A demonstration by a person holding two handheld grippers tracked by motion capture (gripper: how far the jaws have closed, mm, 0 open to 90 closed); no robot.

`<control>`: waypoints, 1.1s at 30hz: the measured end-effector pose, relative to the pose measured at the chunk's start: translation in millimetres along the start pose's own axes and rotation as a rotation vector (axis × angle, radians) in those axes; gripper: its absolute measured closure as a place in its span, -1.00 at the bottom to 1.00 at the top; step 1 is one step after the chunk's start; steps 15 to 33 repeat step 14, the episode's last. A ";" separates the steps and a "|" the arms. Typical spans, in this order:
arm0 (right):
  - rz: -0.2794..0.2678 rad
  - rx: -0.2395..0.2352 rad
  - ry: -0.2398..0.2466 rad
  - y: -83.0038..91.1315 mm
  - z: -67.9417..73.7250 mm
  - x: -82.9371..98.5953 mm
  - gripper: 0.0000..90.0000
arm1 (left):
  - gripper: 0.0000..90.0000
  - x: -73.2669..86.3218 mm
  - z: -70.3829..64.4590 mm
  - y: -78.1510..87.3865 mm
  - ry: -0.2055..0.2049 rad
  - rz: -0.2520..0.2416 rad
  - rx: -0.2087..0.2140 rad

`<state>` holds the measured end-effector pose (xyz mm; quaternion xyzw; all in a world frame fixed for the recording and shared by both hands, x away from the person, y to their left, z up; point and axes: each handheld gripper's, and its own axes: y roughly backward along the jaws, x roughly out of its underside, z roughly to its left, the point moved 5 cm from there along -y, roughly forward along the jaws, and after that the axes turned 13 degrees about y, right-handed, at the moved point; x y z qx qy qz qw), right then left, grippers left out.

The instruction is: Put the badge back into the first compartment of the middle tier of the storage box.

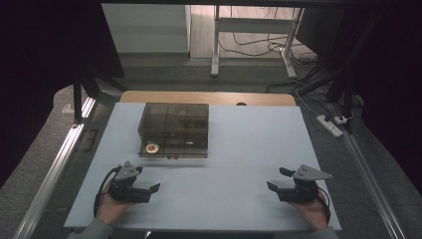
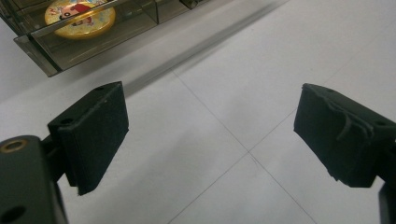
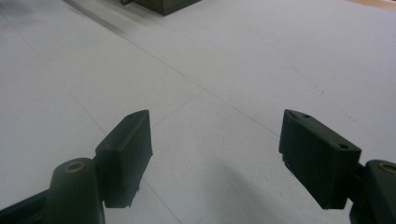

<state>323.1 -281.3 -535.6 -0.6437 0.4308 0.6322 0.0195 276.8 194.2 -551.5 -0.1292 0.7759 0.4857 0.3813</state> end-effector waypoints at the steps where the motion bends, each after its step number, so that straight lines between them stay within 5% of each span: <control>1: 0.001 0.001 0.003 0.0 0.1 -0.1 -0.44 | -0.77 -0.1 -0.1 0.0 0.000 0.000 0.001; 33: -0.008 0.015 0.008 0.8 -1.6 -1.6 -0.44 | -0.77 0.9 -1.6 -1.2 -0.011 0.008 0.001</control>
